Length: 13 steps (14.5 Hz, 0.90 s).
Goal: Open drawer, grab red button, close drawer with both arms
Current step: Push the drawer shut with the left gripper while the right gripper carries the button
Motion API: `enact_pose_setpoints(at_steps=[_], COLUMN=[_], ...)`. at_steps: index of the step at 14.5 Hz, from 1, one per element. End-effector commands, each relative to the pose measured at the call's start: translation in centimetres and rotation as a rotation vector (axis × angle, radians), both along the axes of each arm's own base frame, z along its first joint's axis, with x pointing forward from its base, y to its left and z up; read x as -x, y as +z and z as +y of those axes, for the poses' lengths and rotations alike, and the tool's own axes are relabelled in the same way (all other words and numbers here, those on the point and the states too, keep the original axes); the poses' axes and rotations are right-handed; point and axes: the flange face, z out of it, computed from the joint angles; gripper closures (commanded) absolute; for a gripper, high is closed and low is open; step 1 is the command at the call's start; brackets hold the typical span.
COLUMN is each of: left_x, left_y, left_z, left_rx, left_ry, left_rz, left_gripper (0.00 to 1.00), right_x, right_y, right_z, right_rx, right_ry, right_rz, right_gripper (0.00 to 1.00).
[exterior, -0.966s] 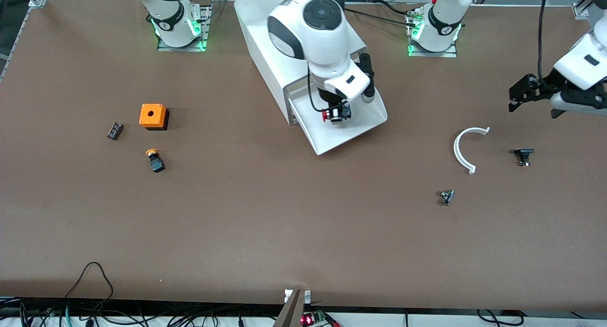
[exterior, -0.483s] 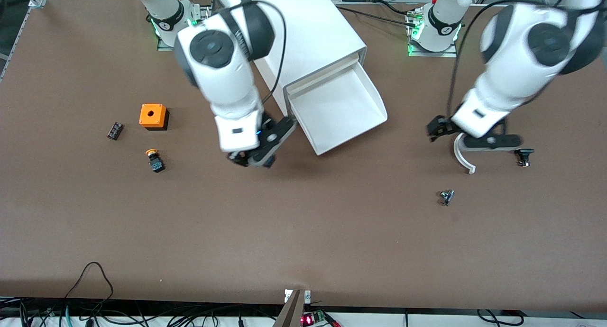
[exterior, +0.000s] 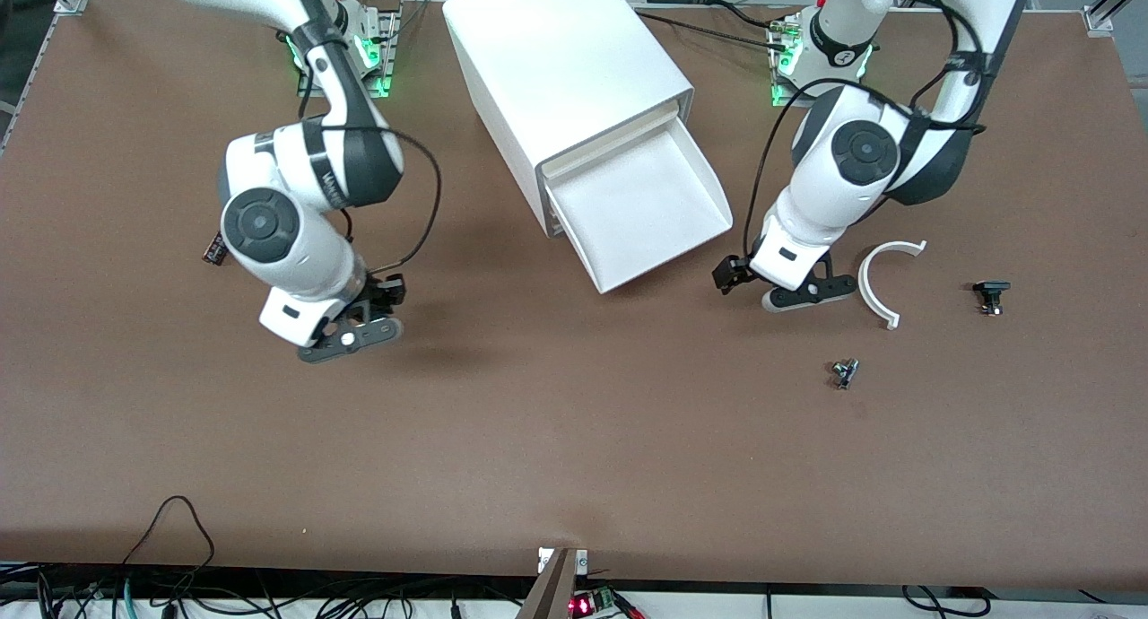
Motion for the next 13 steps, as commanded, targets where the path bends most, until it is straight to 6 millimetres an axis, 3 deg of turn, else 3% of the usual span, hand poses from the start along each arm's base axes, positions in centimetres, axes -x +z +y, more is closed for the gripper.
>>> enact_pose_setpoints(at_steps=[1, 4, 9, 10, 11, 12, 13], left_x=[2.6, 5.5, 12.1, 13.3, 14.7, 15.7, 16.5], left_y=[-3.1, -4.8, -4.6, -4.5, -4.6, -4.6, -4.6], left_z=[-2.7, -5.3, -12.2, -13.3, -14.5, -15.3, -15.8], left_rx=[0.011, 0.019, 0.042, 0.045, 0.047, 0.047, 0.042], left_ry=[0.046, 0.037, 0.040, 0.054, 0.060, 0.061, 0.052], left_rz=[-0.009, 0.015, 0.067, 0.077, 0.090, 0.098, 0.104], left_gripper=[0.00, 0.00, 0.00, 0.00, 0.00, 0.00, 0.00], right_x=[3.0, 5.0, 8.8, 9.1, 9.1, 9.0, 8.4], right_y=[-4.0, -8.6, -14.3, -15.1, -15.1, -14.8, -14.0], right_z=[-2.9, -5.1, -7.1, -7.2, -7.2, -7.2, -6.9], right_rx=[0.003, -0.017, -0.028, -0.025, -0.024, -0.026, -0.031], right_ry=[-0.106, -0.132, -0.187, -0.188, -0.199, -0.220, -0.242], right_rz=[-0.010, -0.083, -0.167, -0.168, -0.164, -0.167, -0.176], right_gripper=[0.82, 0.82, 0.78, 0.64, 0.36, 0.00, 0.00])
